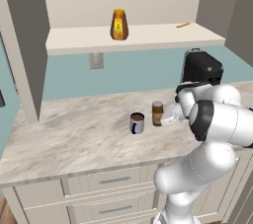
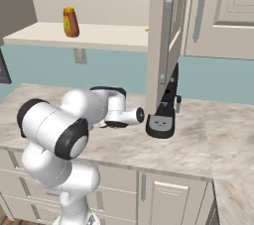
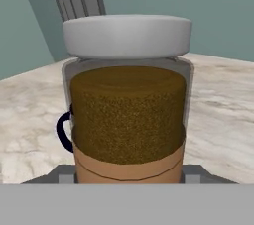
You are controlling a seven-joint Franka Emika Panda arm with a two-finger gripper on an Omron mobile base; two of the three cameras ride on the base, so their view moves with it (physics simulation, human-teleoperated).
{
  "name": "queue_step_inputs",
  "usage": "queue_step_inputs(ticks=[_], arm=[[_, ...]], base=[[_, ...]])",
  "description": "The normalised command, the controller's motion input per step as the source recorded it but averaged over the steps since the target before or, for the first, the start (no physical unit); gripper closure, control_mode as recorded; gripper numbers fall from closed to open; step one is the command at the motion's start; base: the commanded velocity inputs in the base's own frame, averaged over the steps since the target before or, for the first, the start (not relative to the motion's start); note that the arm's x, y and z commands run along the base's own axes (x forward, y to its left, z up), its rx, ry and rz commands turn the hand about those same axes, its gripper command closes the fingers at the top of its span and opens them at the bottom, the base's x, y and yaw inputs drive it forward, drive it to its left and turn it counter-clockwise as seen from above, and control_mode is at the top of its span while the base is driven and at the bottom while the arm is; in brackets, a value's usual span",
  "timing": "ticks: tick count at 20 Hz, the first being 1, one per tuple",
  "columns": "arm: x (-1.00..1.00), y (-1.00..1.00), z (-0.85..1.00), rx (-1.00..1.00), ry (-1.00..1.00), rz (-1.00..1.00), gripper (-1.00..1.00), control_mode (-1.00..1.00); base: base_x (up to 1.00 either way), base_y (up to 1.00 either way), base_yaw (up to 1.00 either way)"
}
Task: Pick the cinnamon and honey bottle from the cabinet and place them next to the mug.
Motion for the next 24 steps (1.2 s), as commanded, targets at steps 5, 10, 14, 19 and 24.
queue_step_inputs(ticks=[5, 10, 14, 19, 24], arm=[[-0.11, 0.0, 0.0, 0.0, -0.03, 0.02, 1.0, -1.0], [-0.06, 0.0, -0.08, 0.0, -0.02, 0.02, 1.0, -1.0], [-0.01, 0.0, -0.17, 0.0, -0.02, 0.0, 1.0, -1.0], [0.0, 0.0, -0.32, 0.0, 0.0, 0.0, 1.0, -1.0], [0.0, 0.0, -0.22, 0.0, 0.0, 0.0, 1.0, -1.0]], base=[[0.0, 0.0, 0.0], [0.0, 0.0, 0.0], [0.0, 0.0, 0.0], [0.0, 0.0, 0.0], [0.0, 0.0, 0.0]])
